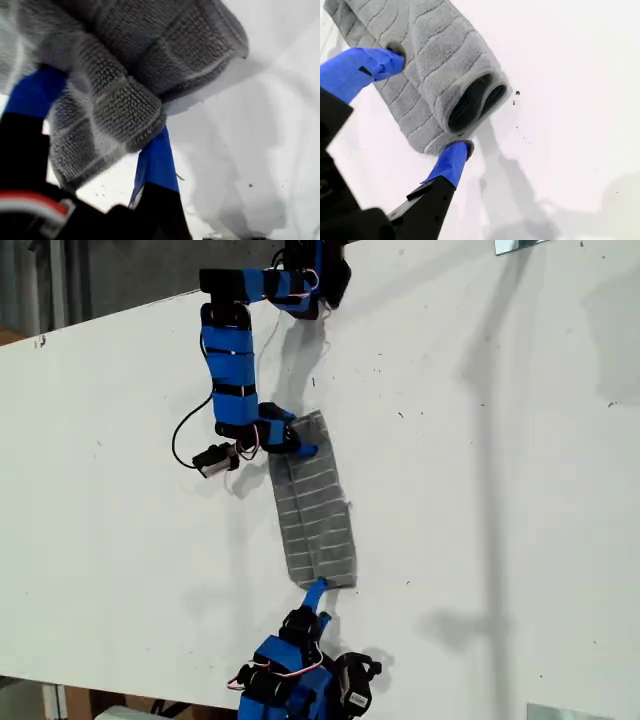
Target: Grasp corners of a square towel and fold twice.
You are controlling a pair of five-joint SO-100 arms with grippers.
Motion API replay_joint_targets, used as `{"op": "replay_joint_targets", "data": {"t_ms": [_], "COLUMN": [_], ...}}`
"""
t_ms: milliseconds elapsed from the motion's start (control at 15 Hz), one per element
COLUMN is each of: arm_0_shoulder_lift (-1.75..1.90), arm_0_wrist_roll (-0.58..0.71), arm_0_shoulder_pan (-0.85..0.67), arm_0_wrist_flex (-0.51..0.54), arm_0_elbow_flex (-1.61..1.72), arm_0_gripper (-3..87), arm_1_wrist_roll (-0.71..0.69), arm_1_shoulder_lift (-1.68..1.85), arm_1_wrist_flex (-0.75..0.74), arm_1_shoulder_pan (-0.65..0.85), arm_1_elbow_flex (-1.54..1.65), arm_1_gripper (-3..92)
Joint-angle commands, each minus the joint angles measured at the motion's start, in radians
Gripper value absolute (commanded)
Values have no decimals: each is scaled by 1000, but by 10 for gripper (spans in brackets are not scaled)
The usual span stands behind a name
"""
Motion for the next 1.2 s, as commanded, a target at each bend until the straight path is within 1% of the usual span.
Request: {"op": "replay_joint_targets", "data": {"t_ms": [0, 67, 200, 333, 533, 600, 667, 733, 867, 1000, 1133], "arm_0_shoulder_lift": [-25, -43, -25, 5, 5, 3, 3, 3, 3, -2, -2], "arm_0_wrist_roll": [-21, -34, -55, -63, -67, -69, -71, -71, -75, -72, -75], "arm_0_shoulder_pan": [12, 21, 20, 18, 25, 28, 28, 28, 31, 26, 31], "arm_0_wrist_flex": [-40, -52, -83, -107, -114, -126, -137, -146, -163, -204, -219], "arm_0_elbow_flex": [2, 12, 75, 117, 123, 130, 141, 149, 160, 187, 192], "arm_0_gripper": [327, 326, 322, 320, 319, 319, 319, 319, 319, 318, 318], "arm_1_wrist_roll": [31, 54, 112, 218, 388, 419, 417, 377, 229, 106, -14], "arm_1_shoulder_lift": [25, 97, 371, 647, 985, 1097, 1163, 1181, 1140, 1042, 888], "arm_1_wrist_flex": [-5, -12, -54, -43, 112, 156, 195, 190, 97, -11, -106], "arm_1_shoulder_pan": [37, 46, 104, 123, 69, 29, 5, -11, -5, -9, -41], "arm_1_elbow_flex": [91, 169, 426, 617, 686, 663, 609, 543, 446, 344, 186], "arm_1_gripper": [-1, -1, -1, -1, -1, -1, -1, -1, -1, -1, -1]}}
